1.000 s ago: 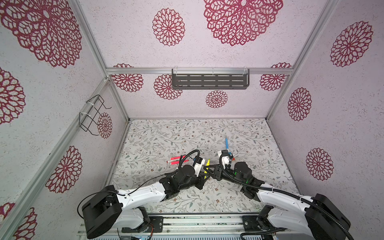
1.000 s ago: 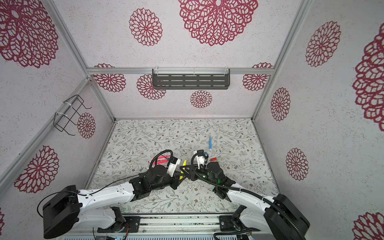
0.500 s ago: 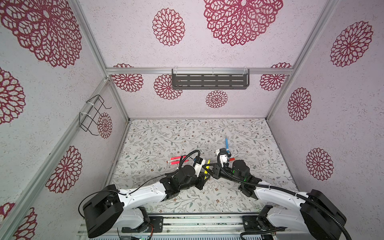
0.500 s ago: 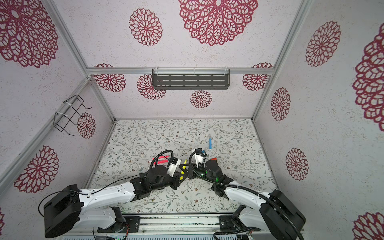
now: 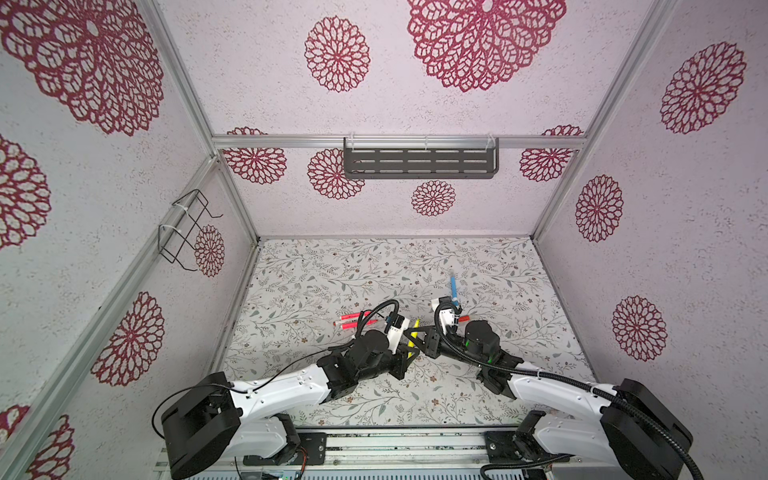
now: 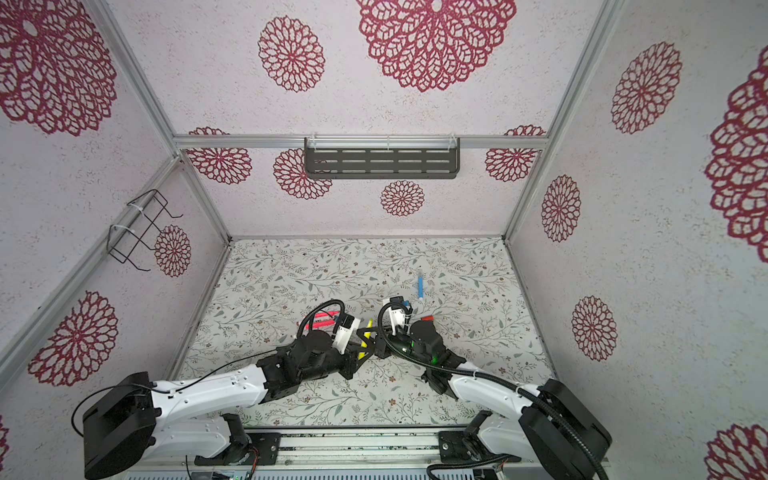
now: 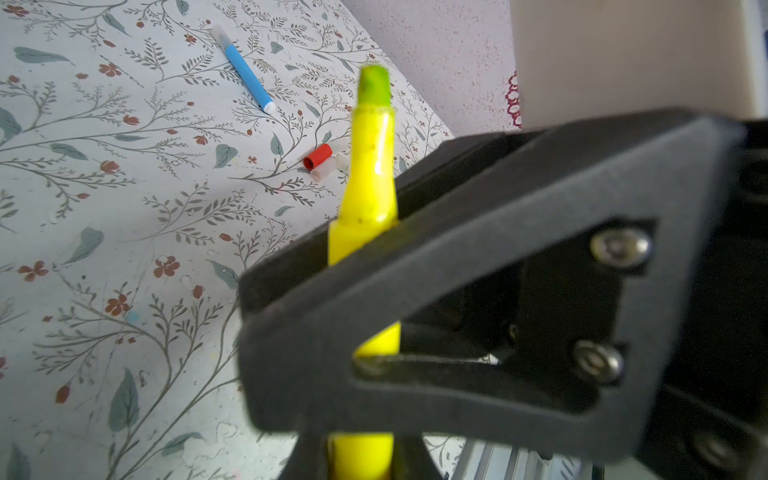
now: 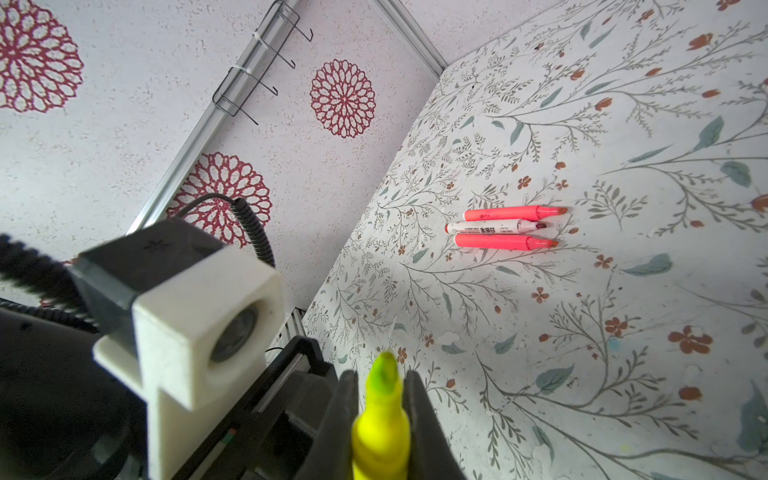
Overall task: Insert the pens into the pen caps
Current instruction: 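Open the right gripper and move it to the clear cap beside the red cap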
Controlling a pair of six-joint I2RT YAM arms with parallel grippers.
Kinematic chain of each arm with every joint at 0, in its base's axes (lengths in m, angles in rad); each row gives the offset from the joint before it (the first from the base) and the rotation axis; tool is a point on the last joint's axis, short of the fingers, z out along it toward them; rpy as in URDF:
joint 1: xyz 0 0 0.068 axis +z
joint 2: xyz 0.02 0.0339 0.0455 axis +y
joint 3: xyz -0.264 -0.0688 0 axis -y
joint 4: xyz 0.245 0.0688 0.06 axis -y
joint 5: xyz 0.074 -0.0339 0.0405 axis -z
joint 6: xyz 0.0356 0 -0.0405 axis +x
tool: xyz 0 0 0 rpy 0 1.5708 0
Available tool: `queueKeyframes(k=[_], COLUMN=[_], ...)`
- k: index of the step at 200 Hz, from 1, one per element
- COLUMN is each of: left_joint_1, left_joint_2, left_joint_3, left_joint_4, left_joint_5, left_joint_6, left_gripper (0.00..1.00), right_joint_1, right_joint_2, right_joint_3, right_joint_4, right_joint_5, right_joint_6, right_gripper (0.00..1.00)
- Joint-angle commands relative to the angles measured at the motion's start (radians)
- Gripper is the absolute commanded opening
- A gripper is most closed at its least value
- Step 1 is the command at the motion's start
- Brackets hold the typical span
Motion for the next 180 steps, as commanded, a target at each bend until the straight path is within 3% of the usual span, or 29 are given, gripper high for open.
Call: queueKeyframes(k=[1, 21, 40, 63, 72, 93, 113, 150, 180], left_joint_1=[-0.002, -0.001, -0.001, -0.001, -0.001, 0.000, -0.003, -0.007, -0.016], left_joint_2=[-0.031, -0.045, -0.061, -0.091, -0.102, -0.117, -0.115, -0.092, -0.076], left_joint_3=[-0.012, -0.021, -0.039, -0.068, -0.077, -0.089, -0.084, -0.064, -0.055], left_joint_4=[0.023, 0.018, 0.015, 0.009, 0.005, -0.026, -0.057, -0.087, -0.091], left_joint_5=[-0.023, -0.034, -0.042, -0.049, -0.055, -0.070, -0.087, -0.094, -0.094], left_joint_6=[0.008, 0.009, 0.004, -0.005, -0.009, -0.027, -0.029, -0.027, -0.027], left_gripper=[0.00, 0.00, 0.00, 0.00, 0.00, 0.00, 0.00, 0.00, 0.00], right_joint_1=[0.004, 0.002, -0.006, -0.056, -0.099, -0.225, -0.314, -0.383, -0.407], right_joint_2=[-0.016, -0.046, -0.111, -0.210, -0.238, -0.260, -0.228, -0.119, -0.004], right_joint_3=[-0.005, -0.009, 0.003, 0.049, 0.069, 0.112, 0.152, 0.208, 0.295], right_joint_4=[0.026, -0.014, -0.157, -0.471, -0.600, -0.834, -0.980, -1.038, -1.067], right_joint_5=[0.009, 0.045, 0.147, 0.335, 0.392, 0.439, 0.458, 0.455, 0.484], right_joint_6=[0.013, 0.012, -0.010, -0.012, 0.009, 0.051, 0.042, 0.026, -0.071], right_gripper=[0.26, 0.58, 0.62, 0.65, 0.65, 0.52, 0.50, 0.46, 0.42])
